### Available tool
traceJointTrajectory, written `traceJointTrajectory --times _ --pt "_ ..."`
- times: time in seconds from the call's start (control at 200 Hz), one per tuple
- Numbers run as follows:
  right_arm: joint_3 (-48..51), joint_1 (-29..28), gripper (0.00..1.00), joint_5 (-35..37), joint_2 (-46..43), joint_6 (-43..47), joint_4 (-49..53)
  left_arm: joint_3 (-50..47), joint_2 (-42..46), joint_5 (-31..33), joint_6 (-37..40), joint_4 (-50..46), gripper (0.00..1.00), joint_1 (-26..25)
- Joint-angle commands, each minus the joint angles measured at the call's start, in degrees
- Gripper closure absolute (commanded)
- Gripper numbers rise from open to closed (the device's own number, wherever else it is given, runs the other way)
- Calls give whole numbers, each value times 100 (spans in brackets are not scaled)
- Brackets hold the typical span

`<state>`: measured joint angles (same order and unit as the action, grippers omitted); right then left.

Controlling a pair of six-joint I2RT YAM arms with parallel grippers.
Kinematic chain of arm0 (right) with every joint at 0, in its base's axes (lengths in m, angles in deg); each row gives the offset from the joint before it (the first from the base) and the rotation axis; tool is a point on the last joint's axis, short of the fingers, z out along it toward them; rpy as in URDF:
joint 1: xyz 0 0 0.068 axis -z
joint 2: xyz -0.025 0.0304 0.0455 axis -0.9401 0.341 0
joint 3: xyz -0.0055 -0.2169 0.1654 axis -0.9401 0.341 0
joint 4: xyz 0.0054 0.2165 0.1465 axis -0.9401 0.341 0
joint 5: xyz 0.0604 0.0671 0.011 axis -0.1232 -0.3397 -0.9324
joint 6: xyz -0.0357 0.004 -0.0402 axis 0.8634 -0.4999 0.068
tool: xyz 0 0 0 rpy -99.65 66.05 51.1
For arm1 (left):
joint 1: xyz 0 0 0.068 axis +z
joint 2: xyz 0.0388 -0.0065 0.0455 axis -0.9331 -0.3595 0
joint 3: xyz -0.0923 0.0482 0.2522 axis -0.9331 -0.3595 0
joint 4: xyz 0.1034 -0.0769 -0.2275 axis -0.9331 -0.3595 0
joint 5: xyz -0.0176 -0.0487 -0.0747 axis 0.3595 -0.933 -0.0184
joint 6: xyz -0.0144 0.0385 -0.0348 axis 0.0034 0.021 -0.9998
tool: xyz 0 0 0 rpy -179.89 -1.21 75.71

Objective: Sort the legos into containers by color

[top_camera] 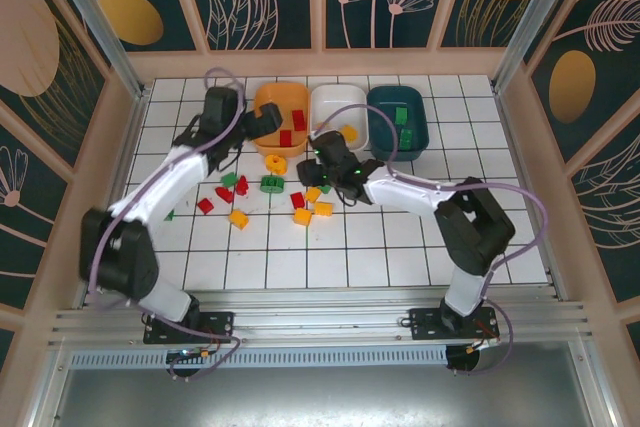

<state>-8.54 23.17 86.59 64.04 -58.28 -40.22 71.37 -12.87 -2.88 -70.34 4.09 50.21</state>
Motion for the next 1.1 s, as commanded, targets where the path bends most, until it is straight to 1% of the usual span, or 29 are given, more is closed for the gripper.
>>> traceJointTrajectory --times 0.0,0.055,0.14,0.185,0.28,0.395,0.475,0.535,0.706,0.931,1.091 --pt "-561 -358 34 -120 555 418 -107 -1438 704 477 -695 607 1 43" --pt "-861 -420 32 -182 840 383 -65 -1967 1101 633 -808 519 1 58" --pt "-1269 -457 24 -275 1250 232 -84 -2535 1740 887 -887 326 1 79" --pt "-1502 -461 18 -369 1482 226 -60 -2767 2093 986 -912 257 1 79" --pt "-1957 -494 16 -363 1923 339 119 -3045 2694 1204 -870 51 2 83" --pt "-2147 -488 16 -485 2197 440 75 -3069 3036 1392 -705 -247 1 79" --pt "-2252 -496 16 -634 2331 564 60 -3025 3067 1396 -602 -325 1 79" --pt "-2286 -496 16 -930 2386 597 55 -3005 3017 1360 -564 -324 2 82" --pt "-2011 -513 17 -1345 2276 561 -96 -2898 2835 1316 -545 -360 2 87" --pt "-1566 -583 22 -1319 1994 522 -56 -2775 2706 1211 -562 -263 2 82" --pt "-1408 -628 26 -940 2003 585 -154 -2701 2581 1110 -607 -203 1 81"
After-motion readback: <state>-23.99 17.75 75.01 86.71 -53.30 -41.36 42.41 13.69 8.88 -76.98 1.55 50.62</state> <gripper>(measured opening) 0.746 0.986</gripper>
